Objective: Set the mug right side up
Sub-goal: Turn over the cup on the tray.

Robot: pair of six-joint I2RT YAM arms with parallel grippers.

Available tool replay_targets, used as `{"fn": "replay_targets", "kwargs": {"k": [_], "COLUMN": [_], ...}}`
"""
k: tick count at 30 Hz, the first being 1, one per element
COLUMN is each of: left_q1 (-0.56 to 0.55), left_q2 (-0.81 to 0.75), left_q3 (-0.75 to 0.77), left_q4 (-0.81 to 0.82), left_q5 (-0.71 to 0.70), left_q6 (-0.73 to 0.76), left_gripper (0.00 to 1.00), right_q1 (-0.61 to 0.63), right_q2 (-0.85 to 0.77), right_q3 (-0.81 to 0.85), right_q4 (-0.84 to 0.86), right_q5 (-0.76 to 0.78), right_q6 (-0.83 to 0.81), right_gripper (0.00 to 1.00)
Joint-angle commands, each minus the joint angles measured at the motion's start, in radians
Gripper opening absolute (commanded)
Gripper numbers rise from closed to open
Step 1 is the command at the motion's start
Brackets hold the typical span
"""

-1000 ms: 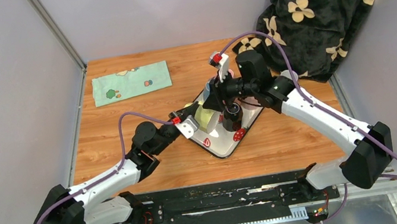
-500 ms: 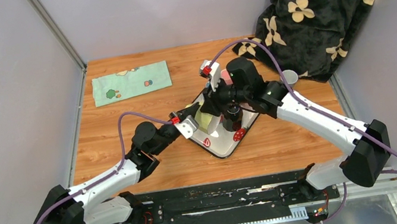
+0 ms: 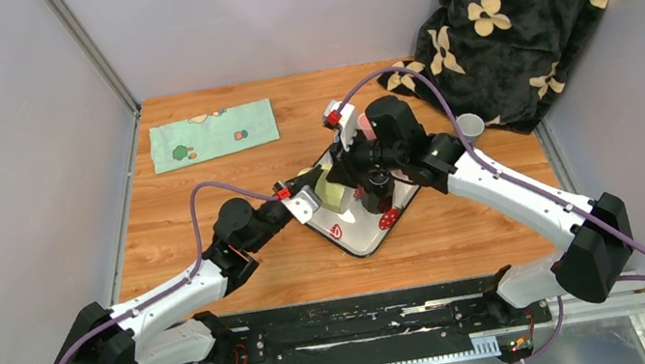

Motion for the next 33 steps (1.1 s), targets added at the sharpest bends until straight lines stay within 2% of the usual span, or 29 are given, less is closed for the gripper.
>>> {"fn": "replay_targets", "kwargs": {"k": [1, 3, 5, 6, 10, 13, 16, 24, 30, 33], "left_q1": [-0.003, -0.003, -0.003, -0.003, -0.003, -0.003, -0.003, -0.003, -0.003, -0.003], "left_q2": [-0.053, -0.064, -0.086, -0.1, -0.165, -0.231, -0.303, -0.431, -0.471, -0.471], "left_q3": [0.041, 0.04, 0.041, 0.041, 0.051, 0.063, 0.074, 0.143, 0.152, 0.15], "left_q4": [0.125, 0.116, 0.087, 0.067, -0.059, -0.175, -0.29, -0.594, -0.657, -0.681], "left_q5": [-0.031, -0.033, -0.027, -0.023, 0.008, 0.051, 0.061, 0.09, 0.128, 0.128], "left_q6": [-0.017, -0.03, -0.039, -0.043, -0.074, -0.11, -0.151, -0.252, -0.257, -0.21], "left_gripper": [0.01, 0.16, 0.43, 0.54, 0.74, 0.82, 0.86, 0.86, 0.88, 0.88], "right_q1": [0.013, 0.012, 0.012, 0.012, 0.012, 0.012, 0.012, 0.013, 0.013, 0.012], "right_q2": [0.014, 0.004, -0.022, -0.039, -0.088, -0.093, -0.107, -0.177, -0.185, -0.191], "right_q3": [-0.012, -0.022, -0.053, -0.075, -0.13, -0.122, -0.136, -0.223, -0.216, -0.219], "right_q4": [0.003, 0.029, 0.086, 0.123, 0.223, 0.216, 0.24, 0.368, 0.328, 0.312], "right_q5": [0.031, 0.031, 0.032, 0.031, 0.025, 0.013, -0.013, -0.13, -0.169, -0.192], "right_q6": [-0.005, -0.011, -0.012, -0.012, -0.035, -0.079, -0.115, -0.264, -0.345, -0.381], "right_gripper": [0.0, 0.0, 0.0, 0.0, 0.0, 0.0, 0.0, 0.0, 0.0, 0.0]}}
